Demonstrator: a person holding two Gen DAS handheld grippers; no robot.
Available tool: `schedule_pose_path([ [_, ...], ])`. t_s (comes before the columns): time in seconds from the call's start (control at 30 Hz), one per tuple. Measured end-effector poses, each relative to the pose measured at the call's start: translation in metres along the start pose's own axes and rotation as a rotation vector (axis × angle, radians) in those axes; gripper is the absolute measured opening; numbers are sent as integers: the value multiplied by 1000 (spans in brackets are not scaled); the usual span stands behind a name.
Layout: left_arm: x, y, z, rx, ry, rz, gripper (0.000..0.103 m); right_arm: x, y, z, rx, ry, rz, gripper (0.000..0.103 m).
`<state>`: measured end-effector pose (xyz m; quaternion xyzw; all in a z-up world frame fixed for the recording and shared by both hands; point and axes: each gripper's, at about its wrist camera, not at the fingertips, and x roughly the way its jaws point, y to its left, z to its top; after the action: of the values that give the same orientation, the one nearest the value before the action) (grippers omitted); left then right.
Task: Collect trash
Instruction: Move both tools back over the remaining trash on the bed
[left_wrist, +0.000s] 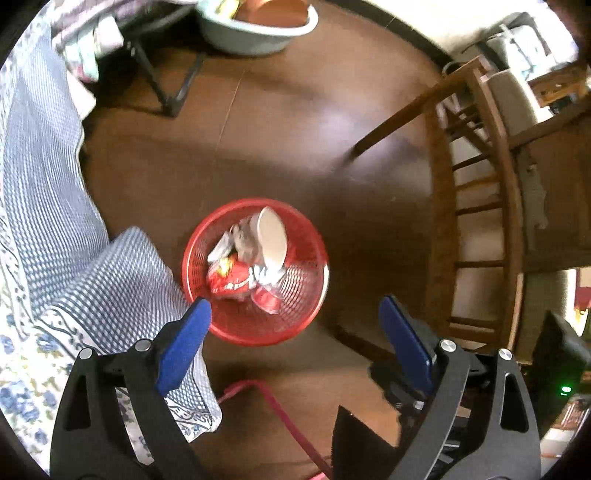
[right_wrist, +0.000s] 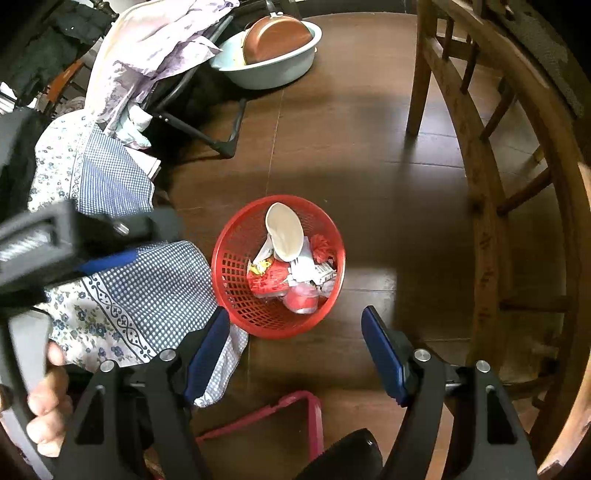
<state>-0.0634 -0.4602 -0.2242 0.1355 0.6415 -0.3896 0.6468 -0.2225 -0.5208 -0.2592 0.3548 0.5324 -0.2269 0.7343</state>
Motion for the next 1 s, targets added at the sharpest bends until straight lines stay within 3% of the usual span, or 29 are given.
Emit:
schedule_pose_path([
  [0.1,-24,-6,-1,7,-70,-25,89,-8,6,1,-16,-10,-13,74],
  [0.2,-62,-14,-7,38,-168,-30,89,-20,10,0,-27,-36,-29,83],
  [0.33,-107,-14,-17,43,-267,-34,89,-36,16,0,-30,-63,-38,87],
  [0.53,-176,11,-38,-19,-403,-31,89,-68,46,-3,-89,-114,-23,88],
  [0.63,-207,32,-56,-51,-468,15,89,-84,68,-4,-125,-140,-5,88],
  [0.83,-273,94,-93,-139,-586,133,89,-121,169,-6,-301,-225,83,90],
  [1.0,-333,171,-126,-307,-724,276,93,-136,274,-14,-473,-273,196,92],
])
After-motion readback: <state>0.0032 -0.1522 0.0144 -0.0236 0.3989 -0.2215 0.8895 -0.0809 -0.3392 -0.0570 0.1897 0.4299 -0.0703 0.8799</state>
